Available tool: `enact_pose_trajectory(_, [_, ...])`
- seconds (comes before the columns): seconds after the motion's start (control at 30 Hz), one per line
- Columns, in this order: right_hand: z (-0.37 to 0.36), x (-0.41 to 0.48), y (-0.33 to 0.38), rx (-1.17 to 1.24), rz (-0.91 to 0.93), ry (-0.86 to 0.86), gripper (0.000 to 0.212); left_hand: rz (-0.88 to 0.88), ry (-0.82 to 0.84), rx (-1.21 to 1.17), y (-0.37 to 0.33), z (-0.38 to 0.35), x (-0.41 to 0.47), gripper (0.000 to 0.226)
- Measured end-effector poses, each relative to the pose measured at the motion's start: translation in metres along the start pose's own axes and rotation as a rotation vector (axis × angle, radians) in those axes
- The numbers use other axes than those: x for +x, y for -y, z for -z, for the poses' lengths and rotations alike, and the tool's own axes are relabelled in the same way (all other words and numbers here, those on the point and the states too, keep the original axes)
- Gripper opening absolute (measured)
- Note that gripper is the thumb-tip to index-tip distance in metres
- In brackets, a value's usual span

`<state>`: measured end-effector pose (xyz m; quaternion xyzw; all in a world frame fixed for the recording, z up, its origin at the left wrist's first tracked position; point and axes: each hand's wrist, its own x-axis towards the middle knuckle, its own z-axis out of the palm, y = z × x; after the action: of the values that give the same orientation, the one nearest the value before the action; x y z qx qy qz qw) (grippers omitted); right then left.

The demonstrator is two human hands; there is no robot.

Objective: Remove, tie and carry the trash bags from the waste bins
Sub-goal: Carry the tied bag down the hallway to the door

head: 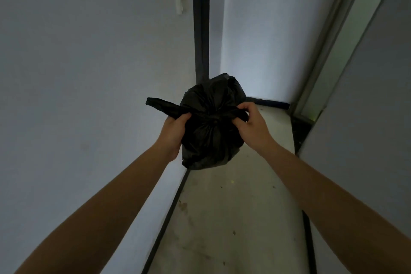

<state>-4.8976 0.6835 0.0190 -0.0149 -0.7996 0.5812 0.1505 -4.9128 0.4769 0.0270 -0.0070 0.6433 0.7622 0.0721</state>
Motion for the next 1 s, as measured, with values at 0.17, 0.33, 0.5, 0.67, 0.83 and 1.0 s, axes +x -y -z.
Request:
enact_pose_trajectory(0.17, [-0.005, 0.103, -0.06, -0.004, -0.041, -0.062, 0.018, 0.051, 0.045, -0.007, 0.016, -0.023, 0.117, 0.023])
enact_pose_trajectory(0.33, [-0.005, 0.229, -0.114, -0.011, -0.015, -0.044, 0.017, 0.063, 0.011, 0.03, 0.026, -0.052, 0.248, 0.019])
enact_pose_trajectory(0.5, [0.004, 0.36, -0.15, -0.099, 0.061, -0.007, 0.021, 0.043, -0.079, 0.186, 0.016, -0.083, 0.37, 0.034])
enact_pose_trajectory(0.67, [-0.005, 0.446, -0.178, -0.124, 0.007, 0.051, 0.02, 0.087, -0.166, 0.235, 0.016, -0.095, 0.453, 0.028])
enact_pose_trajectory(0.83, [-0.03, 0.524, -0.199, -0.142, -0.006, 0.117, 0.02, 0.12, -0.229, 0.221, 0.021, -0.083, 0.532, 0.024])
enact_pose_trajectory(1.0, [-0.069, 0.594, -0.234, -0.185, -0.105, 0.144, 0.022, 0.173, -0.214, 0.219, 0.042, -0.061, 0.622, 0.024])
